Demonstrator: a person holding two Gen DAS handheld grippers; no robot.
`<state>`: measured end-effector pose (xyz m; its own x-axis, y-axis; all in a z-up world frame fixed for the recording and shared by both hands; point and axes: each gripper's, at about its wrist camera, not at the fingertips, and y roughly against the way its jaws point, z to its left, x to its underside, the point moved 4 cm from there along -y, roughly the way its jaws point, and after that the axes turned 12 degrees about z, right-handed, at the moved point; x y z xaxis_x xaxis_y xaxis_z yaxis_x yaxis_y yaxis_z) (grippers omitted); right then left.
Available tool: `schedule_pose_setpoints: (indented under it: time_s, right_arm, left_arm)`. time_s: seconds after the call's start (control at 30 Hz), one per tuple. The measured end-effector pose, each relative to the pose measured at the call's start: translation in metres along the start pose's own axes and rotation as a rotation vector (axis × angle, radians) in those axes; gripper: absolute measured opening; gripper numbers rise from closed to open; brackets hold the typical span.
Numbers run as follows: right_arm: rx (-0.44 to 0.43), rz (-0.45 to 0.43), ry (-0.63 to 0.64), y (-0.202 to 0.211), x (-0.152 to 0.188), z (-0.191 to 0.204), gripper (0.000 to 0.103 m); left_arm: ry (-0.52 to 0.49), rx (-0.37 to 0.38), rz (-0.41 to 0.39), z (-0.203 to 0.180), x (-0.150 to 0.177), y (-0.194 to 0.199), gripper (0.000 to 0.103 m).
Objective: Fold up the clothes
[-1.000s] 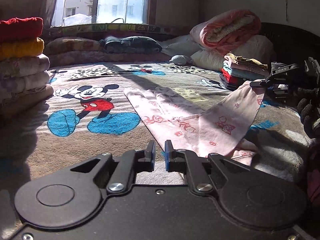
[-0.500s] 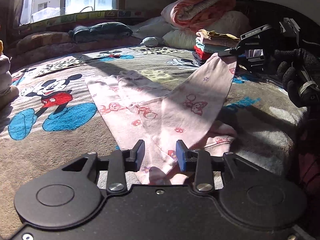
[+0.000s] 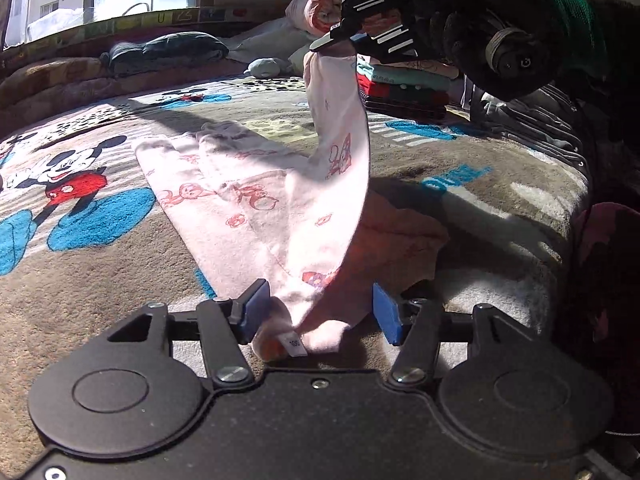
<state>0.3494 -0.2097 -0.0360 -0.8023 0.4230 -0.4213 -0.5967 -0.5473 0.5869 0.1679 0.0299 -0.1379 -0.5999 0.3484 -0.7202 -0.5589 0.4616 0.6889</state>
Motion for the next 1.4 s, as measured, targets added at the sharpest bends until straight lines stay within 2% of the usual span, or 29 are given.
schedule_pose_setpoints:
  time_s: [0.3, 0.57, 0.87, 1.17, 1.23, 1.3, 1.33, 1.37, 1.4]
  right_arm:
    - [0.067, 0.074, 0.080, -0.065, -0.009, 0.042, 0.010]
    - [0.100, 0.102, 0.122, -0.102, -0.011, 0.058, 0.010]
    - [0.137, 0.129, 0.169, -0.138, -0.012, 0.072, 0.010]
    - [0.219, 0.175, 0.209, -0.172, -0.011, 0.074, 0.010]
    - [0.225, 0.174, 0.192, -0.180, -0.013, 0.073, 0.016]
    - [0.138, 0.158, 0.127, -0.178, -0.020, 0.069, 0.026]
    - [0.092, 0.143, 0.089, -0.175, -0.023, 0.066, 0.039]
    - [0.080, 0.124, 0.081, -0.171, -0.026, 0.064, 0.044]
    - [0.086, 0.114, 0.093, -0.168, -0.027, 0.062, 0.044]
  left_arm:
    - [0.028, 0.066, 0.012, 0.008, 0.003, -0.004, 0.058]
    - [0.087, 0.147, 0.017, 0.018, 0.002, -0.003, 0.060]
    - [0.180, 0.235, 0.034, 0.030, 0.000, -0.003, 0.064]
    - [0.331, 0.342, 0.023, 0.048, 0.001, -0.003, 0.065]
    - [0.351, 0.357, 0.020, 0.051, 0.001, -0.003, 0.066]
    - [0.370, 0.368, 0.018, 0.053, 0.001, -0.002, 0.066]
    - [0.380, 0.374, 0.017, 0.054, 0.001, -0.002, 0.066]
    - [0.390, 0.380, 0.017, 0.056, 0.001, -0.002, 0.066]
    - [0.399, 0.386, 0.016, 0.057, 0.001, -0.002, 0.066]
